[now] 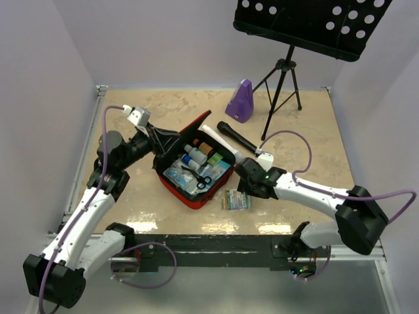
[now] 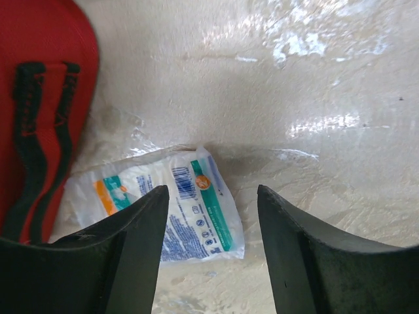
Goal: Organize the medicine kit
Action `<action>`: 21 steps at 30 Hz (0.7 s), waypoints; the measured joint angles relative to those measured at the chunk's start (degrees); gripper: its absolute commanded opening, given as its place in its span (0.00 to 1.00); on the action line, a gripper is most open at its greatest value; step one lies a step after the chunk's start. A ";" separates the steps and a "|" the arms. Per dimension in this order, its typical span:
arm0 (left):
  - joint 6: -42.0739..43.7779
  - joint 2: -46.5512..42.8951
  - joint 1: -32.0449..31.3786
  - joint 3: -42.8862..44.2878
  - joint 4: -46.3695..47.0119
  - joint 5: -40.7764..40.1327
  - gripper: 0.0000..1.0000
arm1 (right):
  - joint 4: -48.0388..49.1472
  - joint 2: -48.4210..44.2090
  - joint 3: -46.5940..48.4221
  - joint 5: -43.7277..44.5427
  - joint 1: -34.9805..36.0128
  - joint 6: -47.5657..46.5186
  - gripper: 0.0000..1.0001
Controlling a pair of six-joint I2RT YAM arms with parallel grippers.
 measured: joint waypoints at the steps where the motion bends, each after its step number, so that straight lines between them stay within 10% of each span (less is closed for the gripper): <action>1: -0.13 -0.07 0.00 -0.17 0.22 0.04 0.14 | 0.37 1.05 0.00 -0.72 -0.07 -0.55 0.57; 11: -0.28 -0.68 0.00 -0.76 0.55 0.48 0.14 | 3.58 5.46 -0.74 -6.62 -0.46 -5.25 0.44; 21: -0.26 -1.01 0.00 -0.96 0.52 0.44 0.14 | 7.26 7.21 -0.68 -9.68 -0.50 -8.13 0.00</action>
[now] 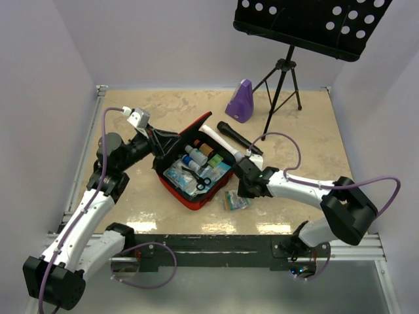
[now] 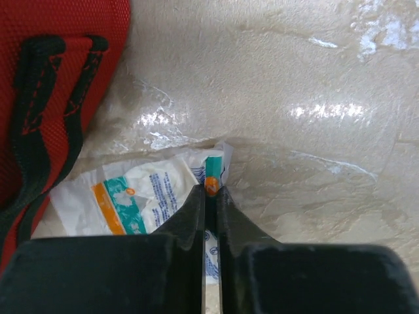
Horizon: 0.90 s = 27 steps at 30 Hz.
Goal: Organize the medicine kit
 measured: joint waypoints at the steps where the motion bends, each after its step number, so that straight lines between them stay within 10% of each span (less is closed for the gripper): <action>1: 0.00 -0.02 0.00 -0.04 0.02 0.00 0.14 | -0.26 -0.39 -0.02 0.00 0.00 0.22 0.00; 15: -0.09 0.00 -0.22 -0.09 -0.07 0.02 0.14 | -10.69 -22.75 13.11 4.74 0.04 -0.02 0.00; 27: -2.75 1.29 -0.26 0.83 -0.68 -0.26 0.13 | 5.70 -15.06 17.73 27.32 12.24 -13.99 0.00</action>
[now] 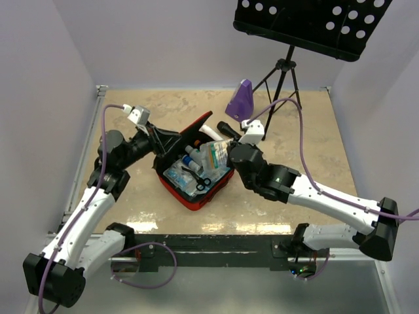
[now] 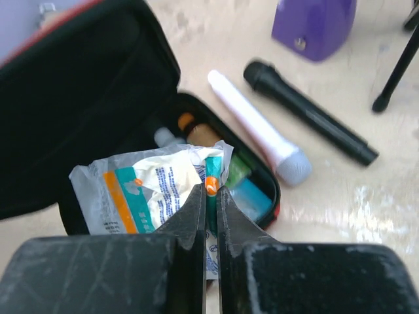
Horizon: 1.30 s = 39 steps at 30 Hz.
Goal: Organize the medicine kit
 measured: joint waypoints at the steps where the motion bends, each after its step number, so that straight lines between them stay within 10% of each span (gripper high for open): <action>1: 0.02 0.11 0.00 0.35 -0.42 -0.57 0.13 | 2.43 0.35 0.00 1.70 0.81 -1.77 0.00; 10: 0.02 0.70 0.00 2.62 -3.13 -6.82 0.12 | 37.29 -0.39 -5.33 9.05 1.42 -27.06 0.00; 22: -1.33 1.29 0.00 2.99 -3.17 -7.45 0.11 | 84.19 1.05 -21.88 -6.23 2.40 -59.78 0.00; 39: -2.78 1.40 0.00 4.83 -6.95 -7.76 0.11 | 92.76 22.99 -21.88 -25.81 2.45 -76.11 0.00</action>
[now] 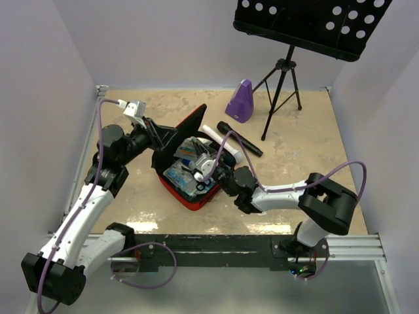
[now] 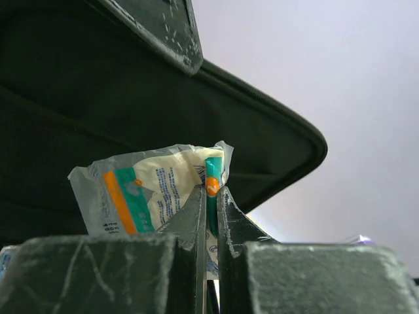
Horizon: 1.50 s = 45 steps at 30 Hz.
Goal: Organize the medicine kit
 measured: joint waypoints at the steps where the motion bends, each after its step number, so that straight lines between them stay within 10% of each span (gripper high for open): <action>1: 0.00 0.00 0.00 0.22 -0.46 -0.35 0.11 | 0.00 0.35 0.44 -0.28 0.00 -0.59 0.00; 12: 0.24 0.37 0.00 2.62 -4.42 -3.63 0.11 | -1.75 -3.98 7.96 6.58 0.00 9.79 0.00; 21: 0.00 0.46 0.00 2.62 -4.07 -3.72 0.13 | -41.97 -18.45 28.06 12.66 -5.03 42.86 0.00; 29: -0.50 0.46 0.00 2.60 -3.80 -3.52 0.13 | -70.14 -12.37 33.03 2.62 -7.93 62.25 0.00; 45: -0.42 -0.85 0.00 2.01 -4.35 -3.82 0.14 | -94.57 -3.91 45.66 -2.73 -8.79 71.58 0.00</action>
